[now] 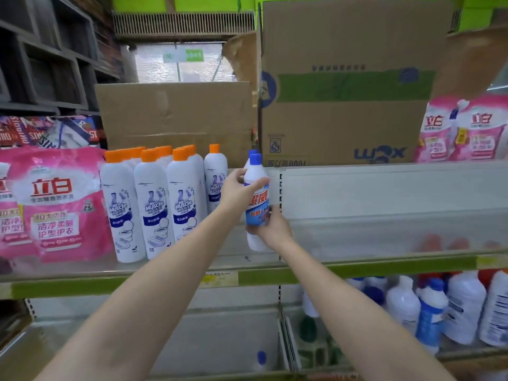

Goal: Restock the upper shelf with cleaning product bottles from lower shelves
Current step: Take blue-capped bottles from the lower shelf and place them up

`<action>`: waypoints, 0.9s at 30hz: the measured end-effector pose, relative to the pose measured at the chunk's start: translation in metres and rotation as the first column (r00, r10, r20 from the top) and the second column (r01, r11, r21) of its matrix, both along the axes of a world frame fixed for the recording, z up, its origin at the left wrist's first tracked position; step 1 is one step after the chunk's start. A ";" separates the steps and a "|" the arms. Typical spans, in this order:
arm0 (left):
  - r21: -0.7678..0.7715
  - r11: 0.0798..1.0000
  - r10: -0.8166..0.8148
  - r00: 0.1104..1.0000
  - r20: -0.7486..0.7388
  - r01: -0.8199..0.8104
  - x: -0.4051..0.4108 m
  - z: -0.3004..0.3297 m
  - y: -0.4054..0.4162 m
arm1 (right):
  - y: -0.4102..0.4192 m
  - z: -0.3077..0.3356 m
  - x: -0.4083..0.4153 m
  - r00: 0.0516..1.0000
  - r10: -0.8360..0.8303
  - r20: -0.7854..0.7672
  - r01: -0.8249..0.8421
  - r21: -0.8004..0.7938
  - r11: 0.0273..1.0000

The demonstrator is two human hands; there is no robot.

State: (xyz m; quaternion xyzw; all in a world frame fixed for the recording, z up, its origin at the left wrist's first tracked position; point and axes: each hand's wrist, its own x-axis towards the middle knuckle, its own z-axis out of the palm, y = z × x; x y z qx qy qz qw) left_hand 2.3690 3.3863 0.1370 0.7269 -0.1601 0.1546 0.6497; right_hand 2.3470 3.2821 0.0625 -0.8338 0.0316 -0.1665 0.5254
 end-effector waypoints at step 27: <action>0.045 0.994 0.107 0.993 -0.048 -0.104 0.066 -0.007 -0.015 | 0.004 -0.004 0.068 0.996 -0.053 -0.071 0.039 -0.183 0.982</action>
